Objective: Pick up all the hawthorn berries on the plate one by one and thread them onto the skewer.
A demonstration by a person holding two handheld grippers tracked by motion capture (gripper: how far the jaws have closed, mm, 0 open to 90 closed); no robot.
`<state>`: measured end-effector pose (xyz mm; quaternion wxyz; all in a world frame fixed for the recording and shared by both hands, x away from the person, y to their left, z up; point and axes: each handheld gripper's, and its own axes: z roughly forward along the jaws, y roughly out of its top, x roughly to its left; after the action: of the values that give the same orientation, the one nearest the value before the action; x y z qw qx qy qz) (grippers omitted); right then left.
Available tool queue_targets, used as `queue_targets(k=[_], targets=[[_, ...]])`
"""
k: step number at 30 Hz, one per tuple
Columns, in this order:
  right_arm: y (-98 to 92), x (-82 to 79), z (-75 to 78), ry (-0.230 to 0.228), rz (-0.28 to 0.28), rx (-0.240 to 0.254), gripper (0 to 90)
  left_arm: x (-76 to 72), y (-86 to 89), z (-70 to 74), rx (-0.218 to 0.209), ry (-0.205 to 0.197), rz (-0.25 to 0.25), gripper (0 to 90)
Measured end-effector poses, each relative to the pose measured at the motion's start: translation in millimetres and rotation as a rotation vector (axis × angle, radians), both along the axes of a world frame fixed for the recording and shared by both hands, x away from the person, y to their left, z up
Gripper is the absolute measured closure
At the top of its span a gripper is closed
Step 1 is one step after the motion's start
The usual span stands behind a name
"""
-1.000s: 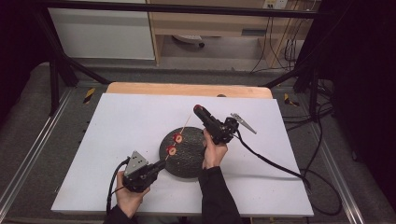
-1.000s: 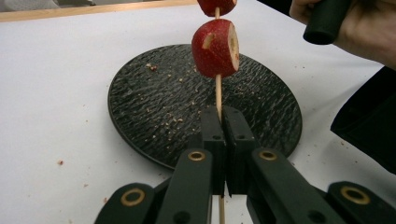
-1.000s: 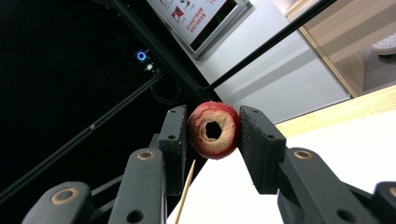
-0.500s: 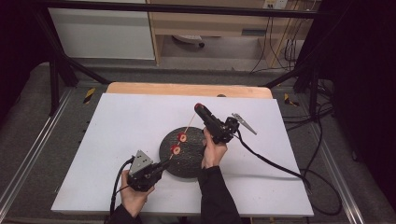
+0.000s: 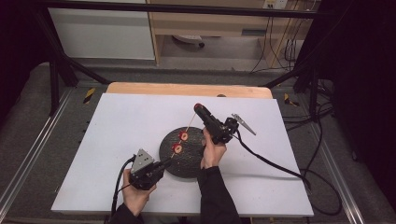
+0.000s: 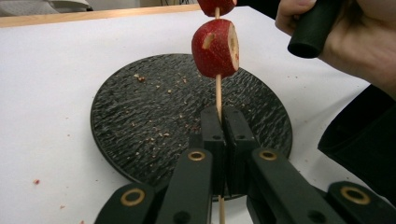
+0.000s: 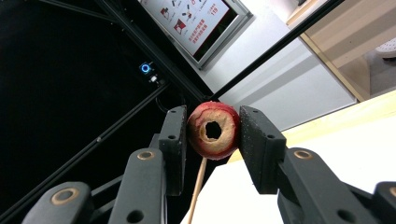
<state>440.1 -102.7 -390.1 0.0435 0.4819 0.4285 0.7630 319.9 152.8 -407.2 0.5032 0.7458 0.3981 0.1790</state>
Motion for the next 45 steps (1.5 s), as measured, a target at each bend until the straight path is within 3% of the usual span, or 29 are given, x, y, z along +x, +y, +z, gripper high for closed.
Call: queue_targets(k=[20, 38, 40, 45], targets=[[4.8, -4.0, -6.4, 0.008, 0.012, 0.007, 63.7, 12.6, -25.1, 10.1, -0.041, 0.004, 0.058, 88.1], [8.4, -14.3, -10.8, 0.004, 0.039, -0.059, 63.4, 21.6, -26.5, 10.2, -0.052, -0.002, 0.057, 88.2], [7.7, -14.3, -9.9, 0.001, 0.040, -0.066, 62.8, 21.3, -25.9, 10.0, -0.052, -0.004, 0.054, 88.2], [2.6, -16.0, -3.0, -0.012, 0.038, -0.109, 50.4, 20.5, -21.1, 7.7, -0.046, 0.003, 0.052, 88.2]])
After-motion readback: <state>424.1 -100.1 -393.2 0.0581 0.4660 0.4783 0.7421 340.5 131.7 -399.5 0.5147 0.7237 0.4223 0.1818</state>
